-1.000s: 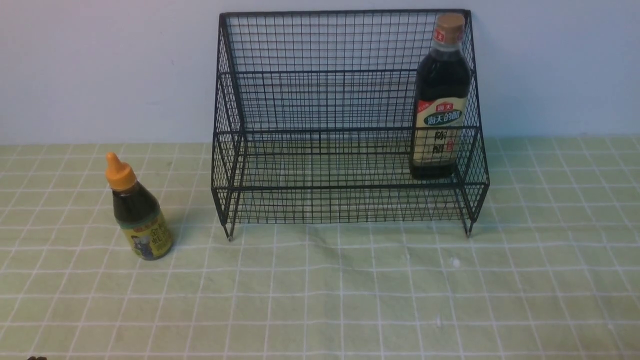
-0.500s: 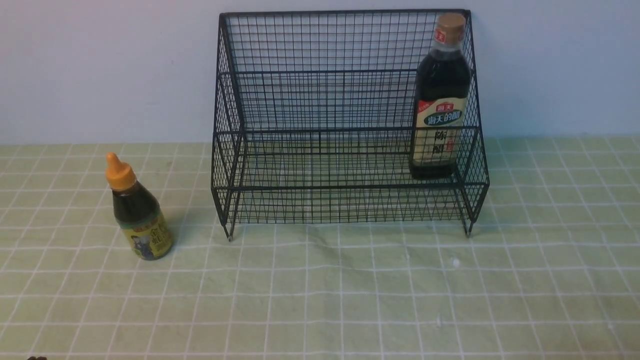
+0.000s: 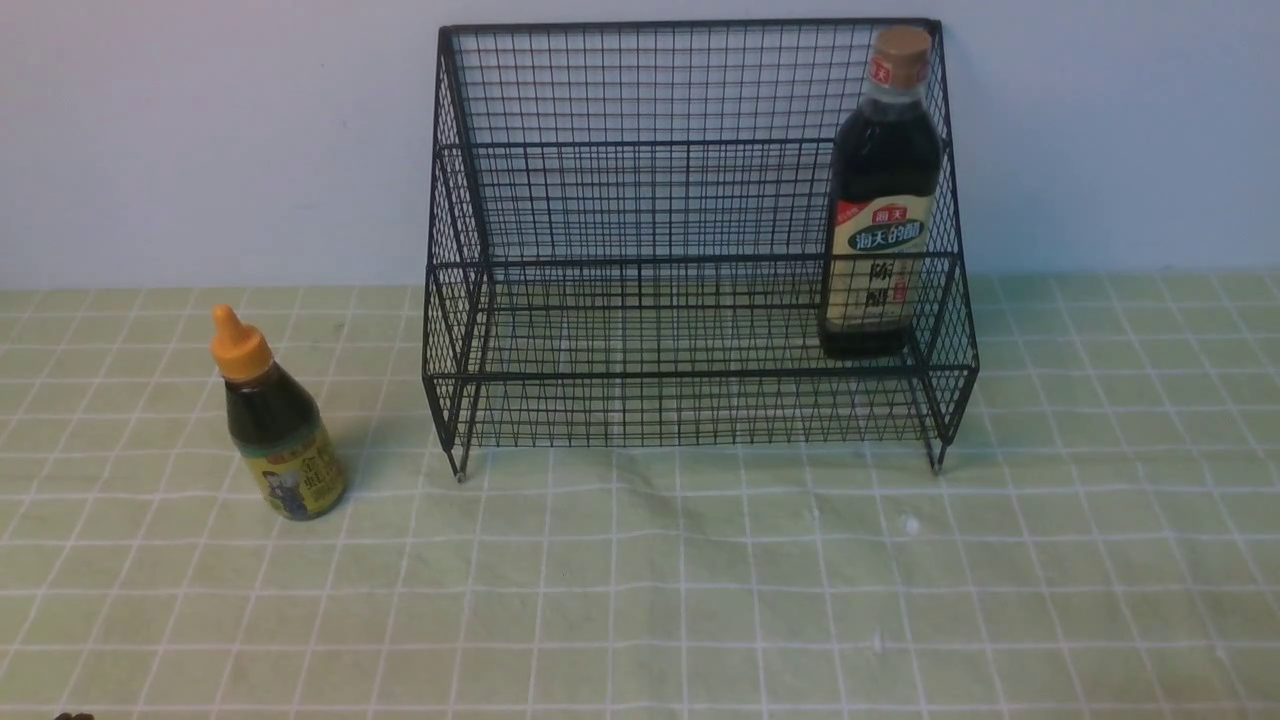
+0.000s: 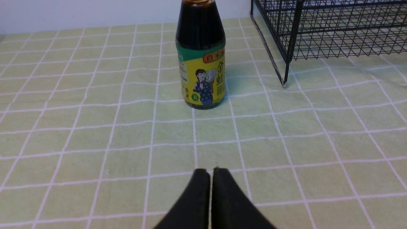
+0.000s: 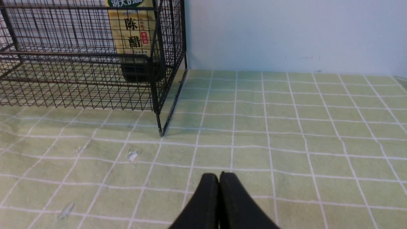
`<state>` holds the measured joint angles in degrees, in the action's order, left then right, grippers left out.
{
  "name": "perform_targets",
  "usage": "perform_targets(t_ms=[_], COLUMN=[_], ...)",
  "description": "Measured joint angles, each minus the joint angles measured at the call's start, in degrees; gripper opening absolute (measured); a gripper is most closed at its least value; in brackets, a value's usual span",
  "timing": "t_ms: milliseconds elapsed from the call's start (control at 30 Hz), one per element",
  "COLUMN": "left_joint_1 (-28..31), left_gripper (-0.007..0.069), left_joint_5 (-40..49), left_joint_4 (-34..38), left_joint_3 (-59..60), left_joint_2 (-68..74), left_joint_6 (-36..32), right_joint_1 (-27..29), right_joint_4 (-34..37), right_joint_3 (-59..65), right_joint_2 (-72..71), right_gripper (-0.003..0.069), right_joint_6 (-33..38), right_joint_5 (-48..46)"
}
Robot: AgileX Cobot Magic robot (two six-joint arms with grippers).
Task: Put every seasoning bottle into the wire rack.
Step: Use the left arm to grab the condiment bottle closest to it
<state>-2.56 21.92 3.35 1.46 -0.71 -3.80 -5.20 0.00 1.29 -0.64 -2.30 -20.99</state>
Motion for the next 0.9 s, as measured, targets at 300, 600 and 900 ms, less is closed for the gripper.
perform_targets(t_ms=[300,600,900], left_joint_1=[0.0,0.0,0.0], left_gripper=[-0.0007,-0.0007,-0.0007], left_joint_5=[0.0,0.0,-13.69], left_joint_4=[-1.15,-5.67,0.99], left_joint_3=[0.0,0.0,0.25], left_joint_2=[0.0,0.0,0.0], left_joint_6=[-0.62,-2.39,3.8], right_joint_1=[0.0,0.0,0.0], right_joint_4=[0.0,0.0,0.0], right_joint_3=[0.0,0.0,0.0], right_joint_2=[0.0,0.0,0.0], right_gripper=[-0.0012,-0.0012,-0.0012], right_joint_6=[0.0,0.0,0.0], right_joint_5=[0.0,0.0,0.0])
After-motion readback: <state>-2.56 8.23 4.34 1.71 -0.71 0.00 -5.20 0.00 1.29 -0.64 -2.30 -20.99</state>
